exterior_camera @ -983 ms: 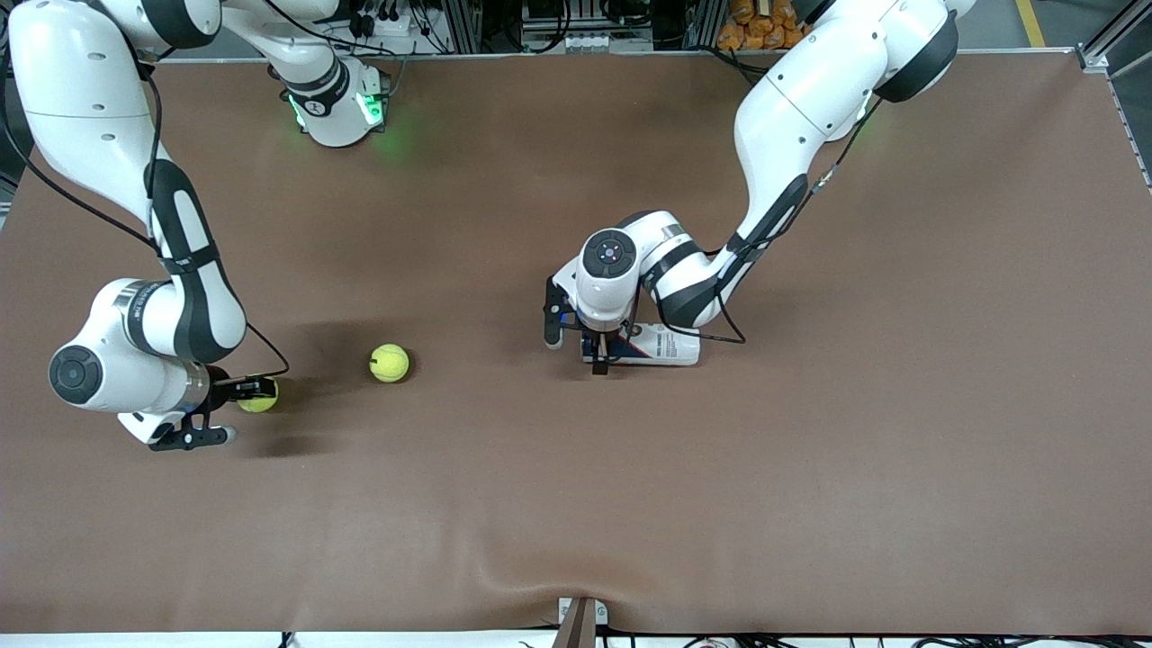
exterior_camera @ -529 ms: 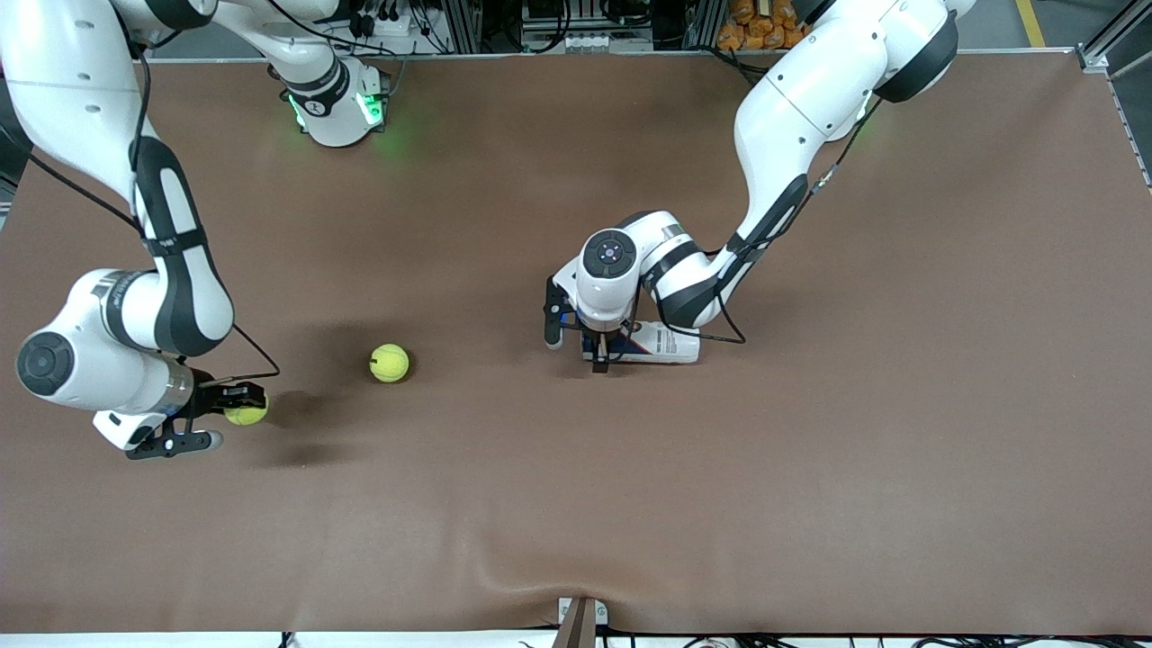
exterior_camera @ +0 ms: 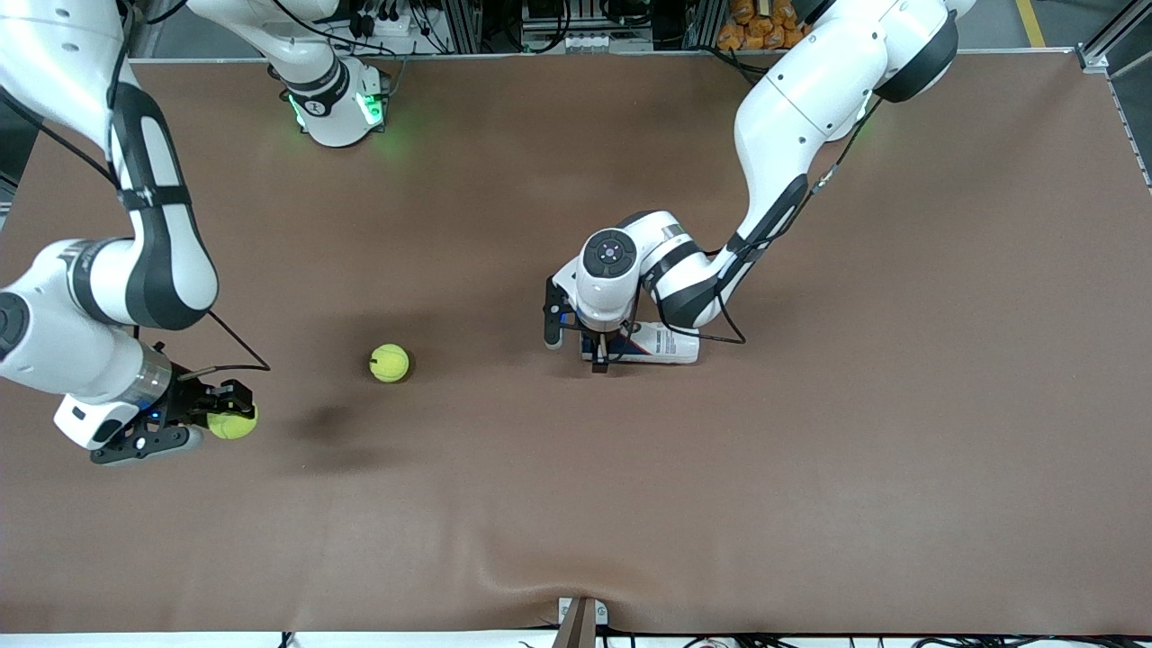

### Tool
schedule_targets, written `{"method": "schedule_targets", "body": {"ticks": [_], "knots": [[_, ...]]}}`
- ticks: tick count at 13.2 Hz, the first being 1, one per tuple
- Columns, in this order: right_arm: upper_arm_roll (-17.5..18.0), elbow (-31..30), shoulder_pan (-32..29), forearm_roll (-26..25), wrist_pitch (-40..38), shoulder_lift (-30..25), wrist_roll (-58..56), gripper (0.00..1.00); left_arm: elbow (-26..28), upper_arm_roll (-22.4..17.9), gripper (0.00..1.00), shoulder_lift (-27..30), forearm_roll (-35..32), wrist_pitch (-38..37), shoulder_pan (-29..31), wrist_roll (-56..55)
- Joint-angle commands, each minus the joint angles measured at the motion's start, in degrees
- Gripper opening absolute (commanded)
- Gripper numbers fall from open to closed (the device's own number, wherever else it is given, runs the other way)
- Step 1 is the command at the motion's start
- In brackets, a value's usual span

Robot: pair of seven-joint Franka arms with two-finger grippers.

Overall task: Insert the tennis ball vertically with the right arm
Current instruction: 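Lift the Roland Garros ball off the table with the right gripper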

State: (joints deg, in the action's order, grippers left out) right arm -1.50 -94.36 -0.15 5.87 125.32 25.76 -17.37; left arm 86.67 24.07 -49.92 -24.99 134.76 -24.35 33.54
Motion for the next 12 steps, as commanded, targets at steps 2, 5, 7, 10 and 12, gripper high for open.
{"method": "schedule_targets", "body": {"ticks": [2, 5, 7, 10, 12], "knots": [[2.4, -0.1, 0.0, 1.0, -0.3, -3.1, -0.7, 0.12, -0.9, 0.0, 0.71, 1.3, -0.8, 0.5, -0.5, -0.6], [3.3, 1.2, 0.6, 0.9, -0.3, -3.6, -0.5, 0.12, -1.2, 0.4, 0.73, 1.8, -0.7, 0.5, -0.5, -1.2], [3.3, 1.8, 0.9, 0.9, -0.3, -3.6, -0.7, 0.12, -1.4, 0.4, 0.74, 1.5, -0.7, 0.5, -1.0, -2.0], [3.3, 1.8, 0.9, 0.9, -0.3, -3.8, -0.8, 0.12, -1.8, 0.5, 0.74, 1.8, -0.5, 0.5, -1.1, -3.3], [3.3, 1.8, 0.9, 0.9, -0.9, -4.5, -1.2, 0.12, -3.2, 0.6, 0.74, 1.8, -0.3, 0.5, -2.2, -5.2]]}}
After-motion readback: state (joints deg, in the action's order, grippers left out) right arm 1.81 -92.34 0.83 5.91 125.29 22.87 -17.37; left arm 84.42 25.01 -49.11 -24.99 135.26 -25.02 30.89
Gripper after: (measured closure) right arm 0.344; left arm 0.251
